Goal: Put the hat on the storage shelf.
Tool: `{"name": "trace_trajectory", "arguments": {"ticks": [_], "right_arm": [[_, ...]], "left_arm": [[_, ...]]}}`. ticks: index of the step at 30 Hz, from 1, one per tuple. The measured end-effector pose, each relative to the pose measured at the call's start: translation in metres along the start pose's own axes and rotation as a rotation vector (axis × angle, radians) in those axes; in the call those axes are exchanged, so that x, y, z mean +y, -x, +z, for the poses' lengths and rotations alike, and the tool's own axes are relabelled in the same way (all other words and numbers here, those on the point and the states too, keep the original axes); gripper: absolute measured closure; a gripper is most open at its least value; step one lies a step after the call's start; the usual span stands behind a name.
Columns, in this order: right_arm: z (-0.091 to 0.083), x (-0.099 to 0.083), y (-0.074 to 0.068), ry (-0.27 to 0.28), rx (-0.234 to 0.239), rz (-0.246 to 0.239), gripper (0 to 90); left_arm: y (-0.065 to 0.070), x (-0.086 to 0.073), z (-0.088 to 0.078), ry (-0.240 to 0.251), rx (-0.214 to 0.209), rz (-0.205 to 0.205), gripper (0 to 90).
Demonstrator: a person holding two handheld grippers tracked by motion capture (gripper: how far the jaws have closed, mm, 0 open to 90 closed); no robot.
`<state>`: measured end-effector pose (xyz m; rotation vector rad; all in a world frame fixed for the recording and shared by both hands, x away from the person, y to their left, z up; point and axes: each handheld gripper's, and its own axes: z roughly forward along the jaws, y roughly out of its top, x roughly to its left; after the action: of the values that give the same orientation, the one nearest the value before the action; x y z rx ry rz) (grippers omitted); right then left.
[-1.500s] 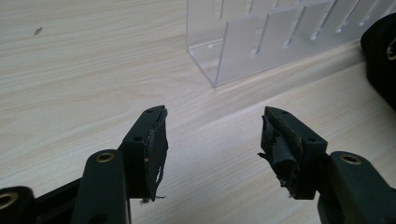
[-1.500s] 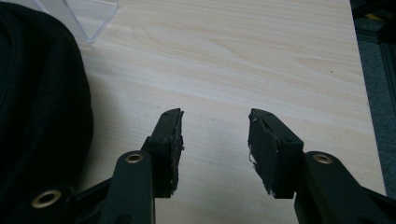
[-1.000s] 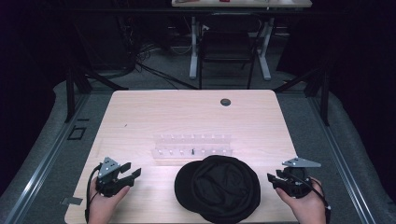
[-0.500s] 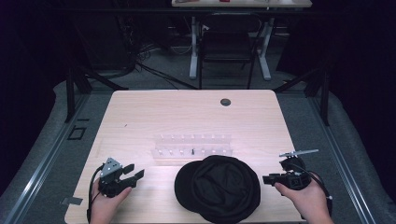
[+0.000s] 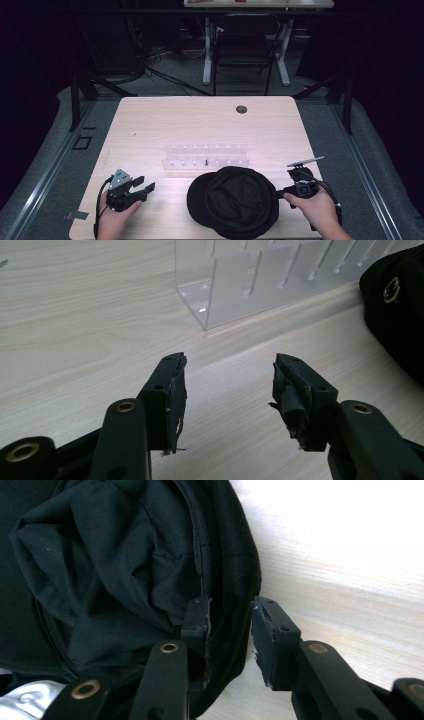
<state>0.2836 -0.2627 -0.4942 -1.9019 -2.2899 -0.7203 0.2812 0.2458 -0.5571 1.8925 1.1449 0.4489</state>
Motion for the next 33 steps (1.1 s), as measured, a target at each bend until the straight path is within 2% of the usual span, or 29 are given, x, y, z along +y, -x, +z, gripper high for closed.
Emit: {"name": "trace_trajectory", "arguments": {"ticks": [4, 10, 11, 13, 14, 15, 18, 20, 22, 24, 29, 30, 33], "right_arm": [[0.007, 0.003, 0.004, -0.030, -0.004, 0.013, 70.7], [0.014, 0.004, 0.008, -0.046, 0.029, 0.055, 73.0], [0.015, 0.005, 0.010, -0.078, 0.029, 0.052, 74.0], [0.016, 0.005, 0.011, -0.085, 0.035, 0.056, 74.4], [0.020, 0.004, 0.010, -0.054, 0.051, 0.107, 75.7], [0.020, 0.005, 0.012, -0.082, 0.048, 0.101, 76.1], [0.021, 0.005, 0.015, -0.109, 0.060, 0.093, 76.5], [0.024, 0.005, 0.018, -0.116, 0.080, 0.129, 77.7], [0.027, 0.004, 0.019, -0.093, 0.113, 0.178, 81.7], [0.026, 0.005, 0.021, -0.120, 0.128, 0.159, 84.5], [0.025, 0.005, 0.021, -0.113, 0.148, 0.177, 86.9], [0.023, 0.006, 0.022, -0.128, 0.151, 0.163, 87.2], [0.019, 0.006, 0.021, -0.117, 0.168, 0.171, 87.5]], "left_arm": [[0.000, 0.000, 0.000, -0.002, 0.000, 0.003, 47.4], [0.000, 0.000, 0.001, -0.004, 0.000, 0.003, 47.6], [0.000, 0.000, 0.001, -0.004, 0.000, 0.003, 47.6], [0.000, 0.000, 0.000, -0.011, -0.002, 0.004, 47.6], [0.000, 0.000, 0.001, -0.012, -0.002, 0.006, 47.6], [0.000, 0.000, 0.001, -0.012, -0.001, 0.006, 47.6], [0.000, 0.000, 0.001, -0.010, 0.000, 0.007, 47.5], [0.000, 0.000, 0.001, -0.011, 0.000, 0.010, 47.6], [0.000, 0.000, 0.002, -0.012, -0.001, 0.006, 47.6], [0.000, 0.000, 0.002, -0.014, -0.001, 0.009, 47.6], [0.001, 0.000, 0.002, -0.013, -0.002, 0.007, 47.6], [0.000, 0.000, 0.002, -0.015, -0.002, 0.010, 47.7], [0.001, 0.000, 0.002, -0.015, -0.004, 0.008, 48.1]]}}
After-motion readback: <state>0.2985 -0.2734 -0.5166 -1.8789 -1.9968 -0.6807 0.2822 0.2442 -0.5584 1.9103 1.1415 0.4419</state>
